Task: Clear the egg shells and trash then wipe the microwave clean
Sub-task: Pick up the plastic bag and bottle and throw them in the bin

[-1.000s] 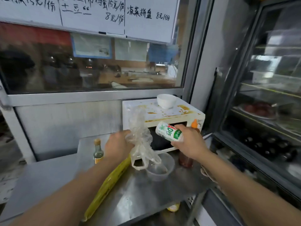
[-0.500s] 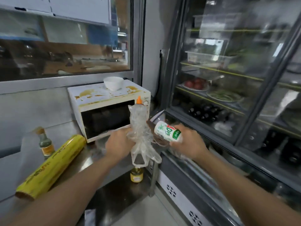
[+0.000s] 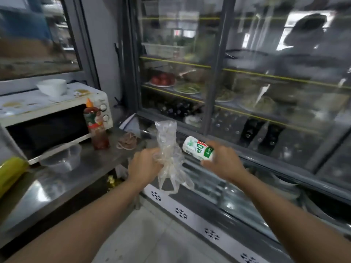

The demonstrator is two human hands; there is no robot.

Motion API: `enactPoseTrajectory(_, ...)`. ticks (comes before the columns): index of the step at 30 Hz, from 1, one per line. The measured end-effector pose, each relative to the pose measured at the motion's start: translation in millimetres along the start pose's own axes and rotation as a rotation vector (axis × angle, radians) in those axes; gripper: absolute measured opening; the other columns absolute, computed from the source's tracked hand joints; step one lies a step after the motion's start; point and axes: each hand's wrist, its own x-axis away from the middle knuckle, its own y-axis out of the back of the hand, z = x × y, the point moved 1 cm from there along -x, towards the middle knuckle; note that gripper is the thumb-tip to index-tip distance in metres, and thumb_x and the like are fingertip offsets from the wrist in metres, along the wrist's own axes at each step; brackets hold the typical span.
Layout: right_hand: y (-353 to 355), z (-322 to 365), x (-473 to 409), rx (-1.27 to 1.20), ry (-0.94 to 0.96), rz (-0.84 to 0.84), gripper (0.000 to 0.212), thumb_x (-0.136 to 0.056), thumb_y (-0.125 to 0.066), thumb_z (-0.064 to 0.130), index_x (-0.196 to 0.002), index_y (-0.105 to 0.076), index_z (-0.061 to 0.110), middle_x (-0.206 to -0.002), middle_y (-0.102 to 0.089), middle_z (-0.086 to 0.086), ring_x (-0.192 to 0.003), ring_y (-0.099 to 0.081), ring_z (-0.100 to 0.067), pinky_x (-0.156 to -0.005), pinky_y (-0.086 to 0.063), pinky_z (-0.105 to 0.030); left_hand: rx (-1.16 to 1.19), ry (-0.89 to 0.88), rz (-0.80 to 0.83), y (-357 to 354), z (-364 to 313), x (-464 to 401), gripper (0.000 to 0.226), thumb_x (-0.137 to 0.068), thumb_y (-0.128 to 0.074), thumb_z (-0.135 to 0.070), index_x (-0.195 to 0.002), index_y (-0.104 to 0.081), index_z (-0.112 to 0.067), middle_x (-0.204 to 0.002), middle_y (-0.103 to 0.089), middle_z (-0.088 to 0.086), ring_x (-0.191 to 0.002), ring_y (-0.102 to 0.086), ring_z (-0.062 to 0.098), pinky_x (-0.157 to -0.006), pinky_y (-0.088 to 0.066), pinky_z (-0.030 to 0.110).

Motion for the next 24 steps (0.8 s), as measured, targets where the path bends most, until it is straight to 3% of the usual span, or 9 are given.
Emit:
enactPoseTrajectory(5, 24.1, -50.9, 42.5, 0.012, -0.154, -0.065, 0.062, -0.077, -0.071, 0.033, -0.133, -0.046, 0.024, -0.113, -0.064, -0.003, -0.091, -0.058, -0.021, -0.069, -0.038, -0.026, 0.069, -0.140, 0.130, -41.2, -44.8, 6.5, 0.038, -0.075, -0.065, -0.013, -0.047, -0.045, -0.030, -0.053, -0.054, -0.010, -0.061, -0.058, 0.020, -0.055, -0.044, 0.031)
enactPoseTrajectory(10, 43.8, -89.3, 84.2, 0.005, -0.339, -0.149, 0.059, -0.075, -0.073, 0.030, -0.129, -0.049, 0.024, -0.112, -0.065, -0.004, -0.095, -0.060, -0.022, -0.076, -0.049, -0.033, 0.201, -0.287, 0.287, -82.6, -82.5, 3.7, 0.031, -0.072, -0.061, -0.007, -0.048, -0.048, -0.021, -0.050, -0.053, -0.004, -0.051, -0.051, 0.019, -0.051, -0.046, 0.038)
enactPoseTrajectory(14, 56.0, -107.9, 121.3, 0.030, -0.483, -0.197, 0.059, -0.077, -0.072, 0.030, -0.129, -0.048, 0.021, -0.114, -0.065, -0.004, -0.097, -0.061, -0.024, -0.075, -0.048, -0.032, 0.178, -0.378, 0.358, -111.8, -113.7, 5.1, 0.023, -0.076, -0.061, -0.009, -0.056, -0.055, -0.018, -0.059, -0.060, -0.001, -0.065, -0.059, 0.027, -0.057, -0.048, 0.037)
enactPoseTrajectory(24, 83.5, -148.5, 242.3, 0.072, -0.835, -0.331, 0.061, -0.076, -0.073, 0.033, -0.130, -0.048, 0.020, -0.116, -0.065, -0.005, -0.103, -0.061, -0.025, -0.085, -0.050, -0.039, 0.274, -0.620, 0.587, -176.3, -196.5, 67.7, 0.039, -0.076, -0.059, -0.008, -0.044, -0.040, -0.022, -0.048, -0.045, -0.011, -0.055, -0.049, 0.020, -0.049, -0.030, 0.026)
